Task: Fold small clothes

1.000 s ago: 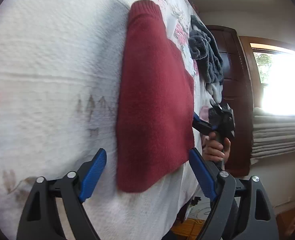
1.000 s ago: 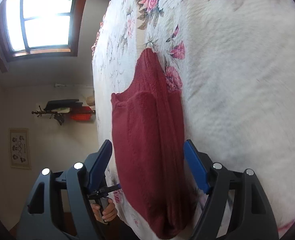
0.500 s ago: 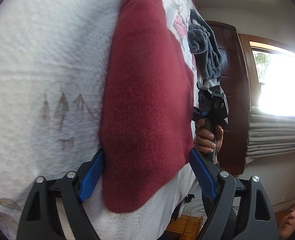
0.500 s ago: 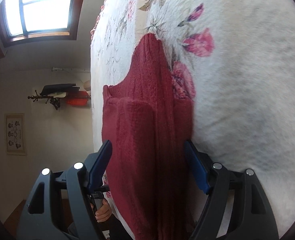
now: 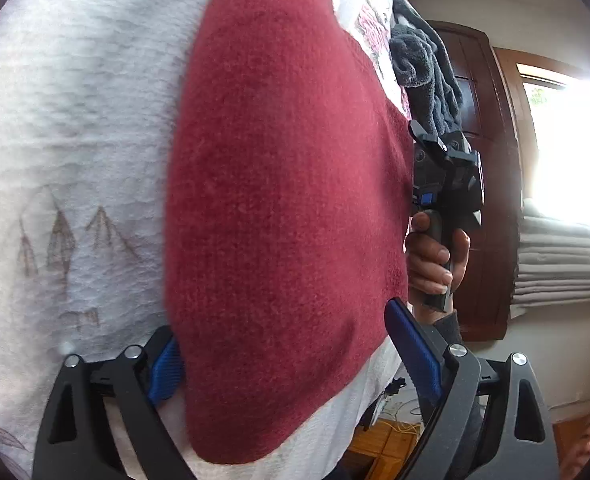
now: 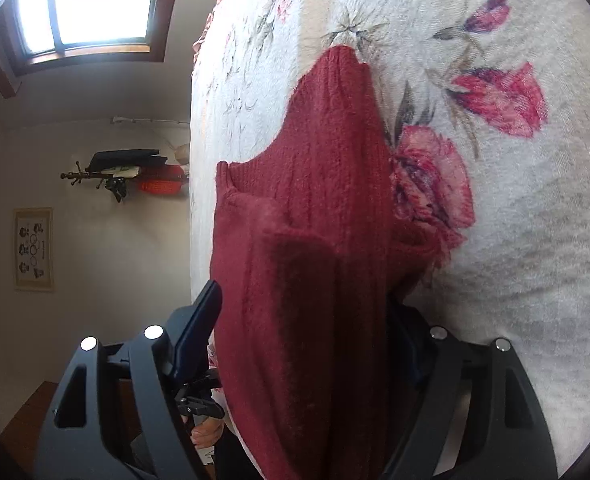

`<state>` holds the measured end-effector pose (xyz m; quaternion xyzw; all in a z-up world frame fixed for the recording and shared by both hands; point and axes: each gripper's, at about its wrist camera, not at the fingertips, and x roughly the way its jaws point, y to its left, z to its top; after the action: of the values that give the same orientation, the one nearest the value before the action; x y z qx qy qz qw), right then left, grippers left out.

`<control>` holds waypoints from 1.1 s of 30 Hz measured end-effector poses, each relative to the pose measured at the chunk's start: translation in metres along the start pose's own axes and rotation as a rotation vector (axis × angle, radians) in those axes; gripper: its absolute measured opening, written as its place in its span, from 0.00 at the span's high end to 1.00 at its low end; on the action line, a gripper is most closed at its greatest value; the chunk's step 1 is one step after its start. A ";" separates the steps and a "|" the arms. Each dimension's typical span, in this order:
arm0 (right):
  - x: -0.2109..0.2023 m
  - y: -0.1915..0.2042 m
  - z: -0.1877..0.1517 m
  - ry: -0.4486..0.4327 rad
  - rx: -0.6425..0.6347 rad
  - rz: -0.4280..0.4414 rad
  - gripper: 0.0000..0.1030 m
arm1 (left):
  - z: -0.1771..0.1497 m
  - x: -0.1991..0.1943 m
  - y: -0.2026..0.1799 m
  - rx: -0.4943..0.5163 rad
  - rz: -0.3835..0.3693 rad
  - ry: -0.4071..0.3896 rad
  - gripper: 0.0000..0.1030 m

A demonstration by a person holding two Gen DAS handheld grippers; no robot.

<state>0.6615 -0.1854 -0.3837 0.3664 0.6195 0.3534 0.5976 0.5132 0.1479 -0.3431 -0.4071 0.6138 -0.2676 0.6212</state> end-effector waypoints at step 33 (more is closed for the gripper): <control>-0.003 0.058 -0.038 -0.102 -0.031 -0.043 0.74 | -0.009 -0.046 -0.041 0.062 0.085 -0.089 0.65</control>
<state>0.6256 -0.1597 -0.3299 0.3612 0.5904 0.3311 0.6414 0.5062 0.1626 -0.2833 -0.3727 0.5939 -0.2416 0.6708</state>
